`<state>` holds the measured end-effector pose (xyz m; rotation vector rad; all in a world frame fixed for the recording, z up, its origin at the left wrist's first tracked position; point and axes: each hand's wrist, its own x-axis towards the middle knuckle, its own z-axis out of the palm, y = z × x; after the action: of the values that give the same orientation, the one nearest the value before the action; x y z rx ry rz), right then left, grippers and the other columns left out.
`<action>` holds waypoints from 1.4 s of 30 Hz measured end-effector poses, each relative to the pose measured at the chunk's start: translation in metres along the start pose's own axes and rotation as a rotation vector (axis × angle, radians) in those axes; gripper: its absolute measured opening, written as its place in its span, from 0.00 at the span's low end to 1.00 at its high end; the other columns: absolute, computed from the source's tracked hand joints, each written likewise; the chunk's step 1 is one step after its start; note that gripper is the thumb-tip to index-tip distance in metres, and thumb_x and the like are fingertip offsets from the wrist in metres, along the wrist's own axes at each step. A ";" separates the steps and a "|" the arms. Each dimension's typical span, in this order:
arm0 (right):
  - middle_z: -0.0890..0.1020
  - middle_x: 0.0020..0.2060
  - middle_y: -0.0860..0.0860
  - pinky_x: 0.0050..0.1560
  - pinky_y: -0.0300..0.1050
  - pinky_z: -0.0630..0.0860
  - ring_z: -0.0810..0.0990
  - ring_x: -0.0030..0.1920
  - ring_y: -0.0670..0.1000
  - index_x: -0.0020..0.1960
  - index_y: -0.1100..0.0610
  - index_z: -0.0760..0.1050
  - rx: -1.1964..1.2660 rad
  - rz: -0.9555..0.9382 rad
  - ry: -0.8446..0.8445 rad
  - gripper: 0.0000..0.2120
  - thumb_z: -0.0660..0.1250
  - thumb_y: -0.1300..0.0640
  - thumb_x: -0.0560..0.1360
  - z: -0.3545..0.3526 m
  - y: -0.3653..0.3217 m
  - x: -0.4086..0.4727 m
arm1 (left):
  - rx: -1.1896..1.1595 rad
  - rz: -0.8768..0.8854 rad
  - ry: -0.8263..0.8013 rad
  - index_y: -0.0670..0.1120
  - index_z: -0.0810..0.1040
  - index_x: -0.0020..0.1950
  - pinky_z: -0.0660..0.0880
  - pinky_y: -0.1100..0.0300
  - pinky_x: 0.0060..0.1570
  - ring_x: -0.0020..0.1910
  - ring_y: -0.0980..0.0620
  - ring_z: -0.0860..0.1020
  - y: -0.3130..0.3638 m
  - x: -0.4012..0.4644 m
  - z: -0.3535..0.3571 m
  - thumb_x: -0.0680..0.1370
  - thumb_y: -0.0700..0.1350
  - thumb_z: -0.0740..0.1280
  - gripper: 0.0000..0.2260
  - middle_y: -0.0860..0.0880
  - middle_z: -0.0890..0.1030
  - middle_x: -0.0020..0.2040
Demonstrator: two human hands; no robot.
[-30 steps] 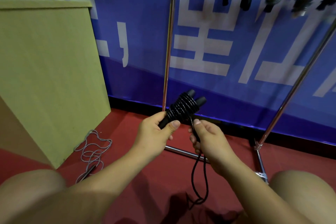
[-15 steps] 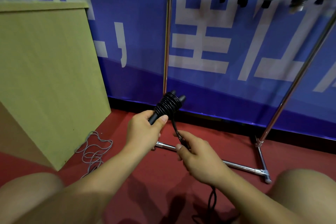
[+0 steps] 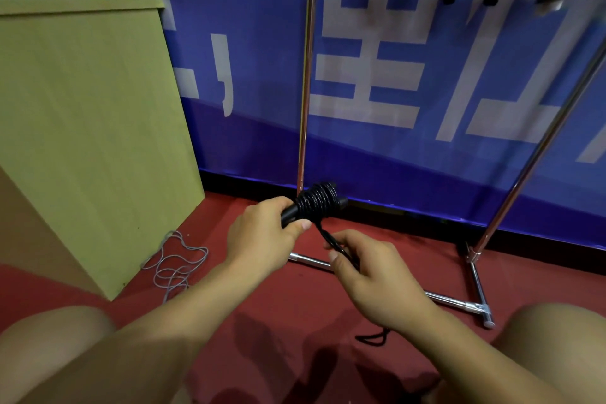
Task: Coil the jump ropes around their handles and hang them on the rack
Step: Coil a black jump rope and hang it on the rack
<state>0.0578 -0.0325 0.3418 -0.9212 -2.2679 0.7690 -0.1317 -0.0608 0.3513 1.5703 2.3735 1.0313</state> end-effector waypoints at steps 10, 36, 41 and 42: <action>0.81 0.47 0.44 0.41 0.55 0.77 0.81 0.46 0.54 0.55 0.45 0.71 -0.351 -0.172 0.037 0.13 0.51 0.43 0.79 -0.016 0.010 0.004 | 0.177 0.260 -0.295 0.54 0.75 0.52 0.73 0.52 0.43 0.48 0.45 0.80 0.008 -0.011 0.001 0.75 0.59 0.70 0.12 0.53 0.83 0.45; 0.70 0.24 0.48 0.27 0.37 0.66 0.66 0.24 0.45 0.38 0.60 0.77 0.574 0.242 -0.102 0.13 0.74 0.50 0.69 -0.054 0.002 0.023 | -0.757 0.346 -1.083 0.41 0.76 0.54 0.77 0.61 0.44 0.40 0.54 0.80 0.019 -0.030 -0.025 0.79 0.37 0.67 0.05 0.48 0.82 0.47; 0.74 0.28 0.51 0.32 0.39 0.71 0.72 0.28 0.47 0.37 0.61 0.74 0.747 0.247 -0.019 0.11 0.70 0.58 0.75 -0.039 0.001 0.025 | -0.860 0.298 -0.958 0.45 0.76 0.55 0.75 0.63 0.43 0.39 0.52 0.80 0.017 -0.027 -0.022 0.79 0.42 0.67 0.05 0.48 0.81 0.47; 0.74 0.29 0.51 0.34 0.38 0.71 0.72 0.29 0.46 0.36 0.60 0.73 0.648 0.223 -0.012 0.12 0.70 0.58 0.76 -0.033 0.003 0.024 | -0.871 0.280 -0.936 0.45 0.76 0.55 0.75 0.63 0.43 0.38 0.52 0.80 0.016 -0.027 -0.020 0.79 0.41 0.66 0.05 0.47 0.80 0.46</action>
<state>0.0670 -0.0027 0.3686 -0.8453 -1.7465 1.4910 -0.1157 -0.0896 0.3692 1.5085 0.9245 0.8724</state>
